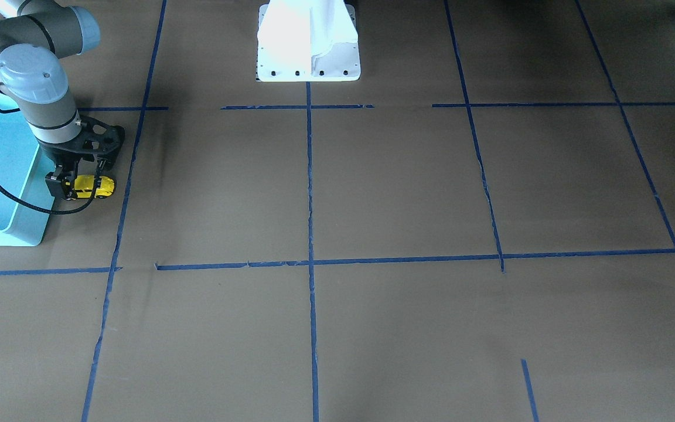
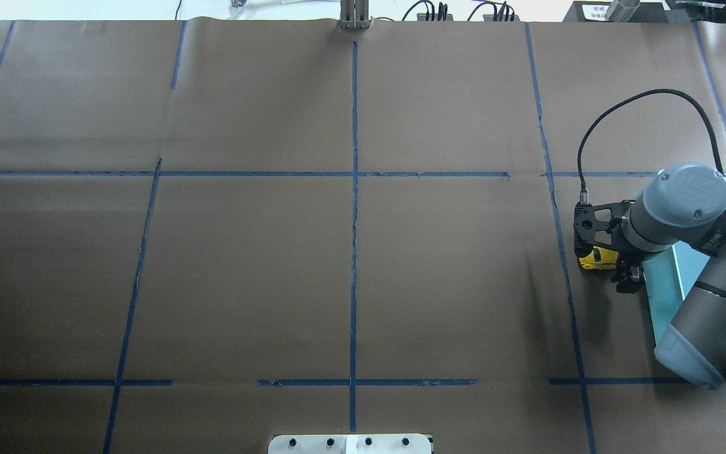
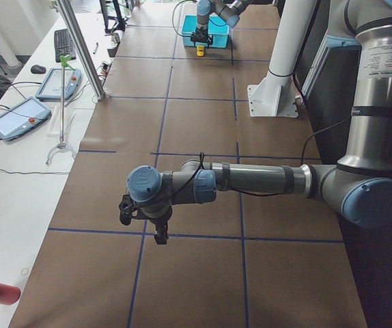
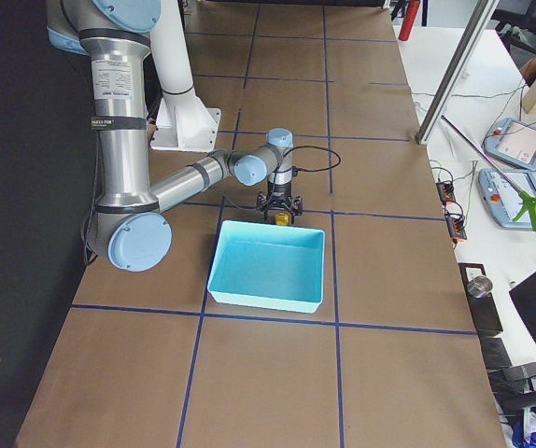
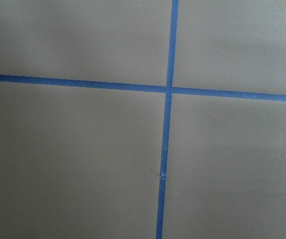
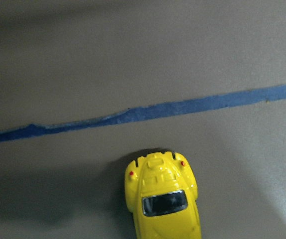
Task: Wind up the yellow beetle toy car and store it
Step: 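Close the right gripper around the yellow car, then lift the car and carry it over the light-blue bin, then lower the car into the bin and open the right gripper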
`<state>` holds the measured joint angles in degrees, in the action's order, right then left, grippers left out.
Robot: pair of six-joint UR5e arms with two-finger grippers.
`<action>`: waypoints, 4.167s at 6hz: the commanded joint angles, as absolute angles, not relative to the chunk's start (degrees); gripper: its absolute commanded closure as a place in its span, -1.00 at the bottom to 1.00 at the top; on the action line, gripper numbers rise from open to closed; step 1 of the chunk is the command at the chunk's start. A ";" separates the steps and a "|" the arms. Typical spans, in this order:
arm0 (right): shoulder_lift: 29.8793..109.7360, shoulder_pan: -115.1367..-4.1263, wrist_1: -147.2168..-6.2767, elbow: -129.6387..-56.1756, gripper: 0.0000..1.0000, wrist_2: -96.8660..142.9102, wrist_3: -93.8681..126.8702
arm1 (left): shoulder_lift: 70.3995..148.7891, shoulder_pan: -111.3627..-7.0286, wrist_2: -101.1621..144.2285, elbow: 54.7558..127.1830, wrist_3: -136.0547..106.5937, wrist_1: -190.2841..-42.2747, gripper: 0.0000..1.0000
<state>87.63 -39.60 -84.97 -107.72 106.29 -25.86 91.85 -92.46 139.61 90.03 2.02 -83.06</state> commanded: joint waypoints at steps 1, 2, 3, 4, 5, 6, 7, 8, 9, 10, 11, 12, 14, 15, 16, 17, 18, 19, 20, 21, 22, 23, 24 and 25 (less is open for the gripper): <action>87.45 -39.55 -84.20 -107.05 -1.00 106.26 -25.75 | 91.93 -92.46 139.57 90.09 2.11 -83.06 -1.00; 87.63 -39.55 -84.20 -106.44 -0.99 106.35 -25.93 | 91.85 -92.46 139.57 90.17 2.11 -83.06 -1.00; 87.71 -39.55 -84.20 -106.35 -0.83 106.26 -25.93 | 91.85 -92.46 139.57 90.09 2.11 -83.06 -1.00; 87.63 -39.55 -84.20 -106.52 -0.56 106.35 -25.75 | 91.85 -92.46 139.57 89.65 2.11 -83.06 -1.00; 87.71 -39.64 -84.20 -106.96 0.04 106.35 -25.84 | 91.24 -92.46 139.57 89.56 2.11 -83.06 -1.00; 87.71 -39.64 -84.20 -107.14 0.27 106.35 -25.58 | 91.14 -92.46 139.57 89.56 2.11 -83.06 -1.00; 87.71 -39.73 -84.11 -107.92 0.62 106.26 -25.75 | 91.14 -92.46 139.66 89.73 2.11 -83.06 -1.00; 87.71 -39.81 -84.29 -110.45 1.00 106.52 -25.32 | 91.14 -92.46 139.66 89.91 2.11 -83.06 -1.00; 89.11 -40.77 -86.20 -116.40 1.00 106.61 -25.57 | 91.14 -92.46 139.66 90.09 2.11 -83.06 -1.00; 91.30 -42.43 -87.79 -121.24 1.00 107.92 -25.75 | 91.14 -92.46 139.66 90.17 2.11 -83.06 -1.00; 92.97 -46.98 -91.37 -125.20 1.00 111.41 -27.06 | 91.06 -92.46 139.66 90.18 2.11 -83.06 -1.00; 96.56 -50.59 -92.10 -125.85 1.00 113.10 -34.47 | 91.05 -92.46 139.66 90.18 2.11 -83.06 -1.00; 102.18 -55.36 -91.85 -124.20 1.00 113.12 -46.79 | 91.06 -92.46 139.66 90.18 2.02 -83.06 -1.00; 102.56 -55.46 -91.76 -122.45 1.00 113.20 -47.37 | 91.05 -92.46 139.66 90.18 2.11 -83.06 -1.00; 102.66 -55.46 -90.80 -120.00 0.99 113.12 -47.37 | 91.05 -92.46 139.66 90.18 2.11 -83.06 -1.00; 103.00 -55.46 -87.48 -116.40 0.98 113.20 -47.02 | 91.05 -92.46 139.66 90.18 2.11 -83.06 -1.00; 103.44 -55.37 -83.97 -113.84 0.98 113.20 -46.67 | 91.05 -92.46 139.66 90.18 2.11 -83.06 -1.00; 103.10 -55.20 -83.24 -111.90 0.97 113.29 -45.89 | 91.05 -92.46 139.66 90.18 2.11 -83.06 -1.00; 102.75 -55.11 -82.71 -110.67 0.97 113.29 -45.18 | 91.05 -92.46 139.66 90.18 2.11 -83.06 -1.00; 101.79 -55.02 -82.62 -108.83 0.96 113.38 -44.83 | 91.05 -92.46 139.66 90.18 2.11 -83.06 -1.00; 101.43 -55.02 -78.79 -106.02 0.95 113.47 -44.13 | 91.05 -92.46 139.66 90.18 2.11 -83.06 -1.00; 101.43 -54.93 -74.31 -103.65 0.94 114.25 -42.21 | 91.05 -92.46 139.66 90.18 2.11 -83.06 -1.00; 101.43 -54.76 -73.83 -103.54 0.92 114.61 -41.75 | 91.05 -92.46 139.66 90.18 2.11 -83.06 -1.00; 101.43 -54.15 -73.74 -103.54 0.84 114.52 -41.66 | 91.05 -92.46 139.57 90.18 2.11 -83.06 -1.00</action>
